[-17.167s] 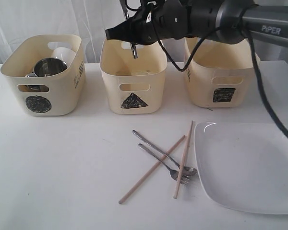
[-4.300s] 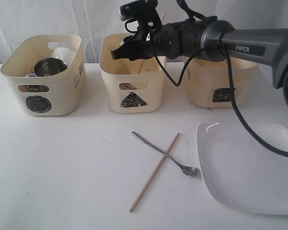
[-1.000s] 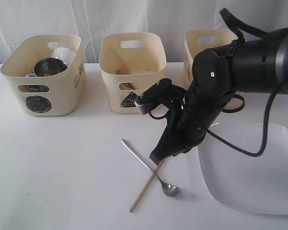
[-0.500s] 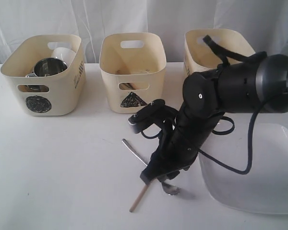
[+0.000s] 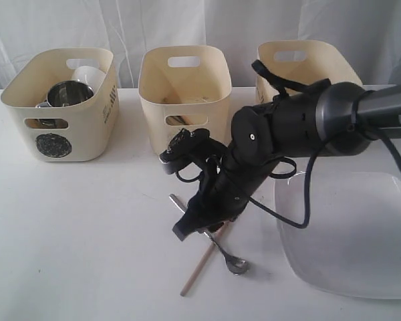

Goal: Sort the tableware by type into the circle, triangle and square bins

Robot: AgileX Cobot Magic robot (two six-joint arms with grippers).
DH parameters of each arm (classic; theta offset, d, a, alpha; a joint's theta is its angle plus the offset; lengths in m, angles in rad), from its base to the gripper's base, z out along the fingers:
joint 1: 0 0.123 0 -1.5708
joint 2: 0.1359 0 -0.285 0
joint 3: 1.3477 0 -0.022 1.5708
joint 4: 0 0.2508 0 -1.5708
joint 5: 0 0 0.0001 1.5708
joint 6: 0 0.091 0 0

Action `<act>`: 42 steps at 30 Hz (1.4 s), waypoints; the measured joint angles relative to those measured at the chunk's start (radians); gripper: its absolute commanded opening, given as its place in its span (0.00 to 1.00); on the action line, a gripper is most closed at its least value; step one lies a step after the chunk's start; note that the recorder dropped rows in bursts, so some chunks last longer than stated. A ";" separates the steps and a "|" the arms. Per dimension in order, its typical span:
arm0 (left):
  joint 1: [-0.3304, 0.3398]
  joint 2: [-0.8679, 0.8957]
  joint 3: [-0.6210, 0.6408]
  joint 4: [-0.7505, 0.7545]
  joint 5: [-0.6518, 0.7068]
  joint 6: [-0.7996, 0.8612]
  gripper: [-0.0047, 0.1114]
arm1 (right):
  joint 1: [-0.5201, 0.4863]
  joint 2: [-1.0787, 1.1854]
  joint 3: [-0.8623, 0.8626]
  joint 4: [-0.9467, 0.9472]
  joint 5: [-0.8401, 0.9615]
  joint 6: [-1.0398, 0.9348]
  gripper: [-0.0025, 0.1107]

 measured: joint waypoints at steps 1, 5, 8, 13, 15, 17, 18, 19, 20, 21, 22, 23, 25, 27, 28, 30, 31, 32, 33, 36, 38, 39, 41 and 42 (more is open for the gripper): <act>0.000 0.000 0.000 0.000 0.000 0.000 0.16 | 0.000 0.011 -0.017 -0.002 0.007 0.000 0.36; 0.000 0.000 0.000 0.000 0.000 0.000 0.16 | 0.004 0.070 -0.094 -0.009 0.082 0.000 0.36; 0.000 0.000 0.000 0.000 0.000 0.000 0.16 | 0.010 0.099 -0.103 -0.009 0.109 0.000 0.36; 0.000 0.000 0.000 0.000 0.000 0.000 0.16 | 0.010 0.138 -0.103 -0.025 0.113 0.000 0.36; 0.000 0.000 0.000 0.000 0.000 0.000 0.16 | 0.010 0.138 -0.105 -0.031 0.113 0.000 0.36; 0.000 0.000 0.000 0.000 0.000 0.000 0.16 | 0.010 0.140 -0.105 -0.035 0.109 0.000 0.36; 0.000 0.000 0.000 0.000 0.000 0.000 0.16 | 0.010 0.141 -0.105 -0.035 0.108 0.000 0.36; 0.000 0.000 0.000 0.000 0.000 0.000 0.16 | 0.010 0.143 -0.107 -0.037 0.108 0.000 0.36; 0.000 0.000 0.000 0.000 0.000 0.000 0.16 | 0.010 0.145 -0.109 -0.037 0.108 0.000 0.36; 0.000 0.000 0.000 0.000 0.000 0.000 0.16 | 0.010 0.148 -0.111 -0.037 0.108 0.000 0.34; 0.000 0.000 0.000 0.000 0.000 0.000 0.16 | 0.010 0.148 -0.111 -0.039 0.108 0.000 0.32; 0.000 0.000 0.000 0.000 0.000 0.000 0.16 | 0.010 0.150 -0.114 -0.039 0.110 0.000 0.29; 0.000 0.000 0.000 0.000 0.000 0.000 0.16 | 0.010 0.153 -0.115 -0.043 0.112 0.000 0.20; 0.000 0.000 0.000 0.000 0.000 0.000 0.16 | 0.010 0.155 -0.117 -0.050 0.112 0.000 0.08; 0.000 0.000 0.000 0.000 0.000 0.000 0.16 | 0.010 0.155 -0.117 -0.050 0.110 0.000 0.02; 0.000 0.000 0.000 0.000 0.000 0.000 0.16 | 0.010 0.155 -0.117 -0.050 0.110 -0.003 0.02; 0.000 0.000 0.000 0.000 0.000 0.000 0.16 | 0.010 0.155 -0.119 -0.050 0.110 -0.002 0.02; 0.000 0.000 0.000 0.000 0.000 0.000 0.16 | 0.010 0.156 -0.119 -0.048 0.110 -0.002 0.02; 0.000 0.000 0.000 0.000 0.000 0.000 0.16 | 0.010 0.156 -0.119 -0.048 0.110 -0.002 0.02; 0.000 0.000 0.000 0.000 0.000 0.000 0.16 | 0.010 0.156 -0.119 -0.048 0.110 -0.002 0.02; 0.000 0.000 0.000 0.000 0.000 0.000 0.16 | 0.010 0.146 -0.119 -0.043 0.115 -0.002 0.02; 0.000 0.000 0.000 0.000 0.000 0.000 0.16 | 0.010 0.135 -0.117 -0.043 0.124 -0.002 0.02; 0.000 0.000 0.000 0.000 0.000 0.000 0.16 | 0.010 0.104 -0.112 -0.039 0.132 -0.002 0.02; 0.000 0.000 0.000 0.000 0.000 0.000 0.16 | 0.010 0.085 -0.112 -0.039 0.132 -0.002 0.02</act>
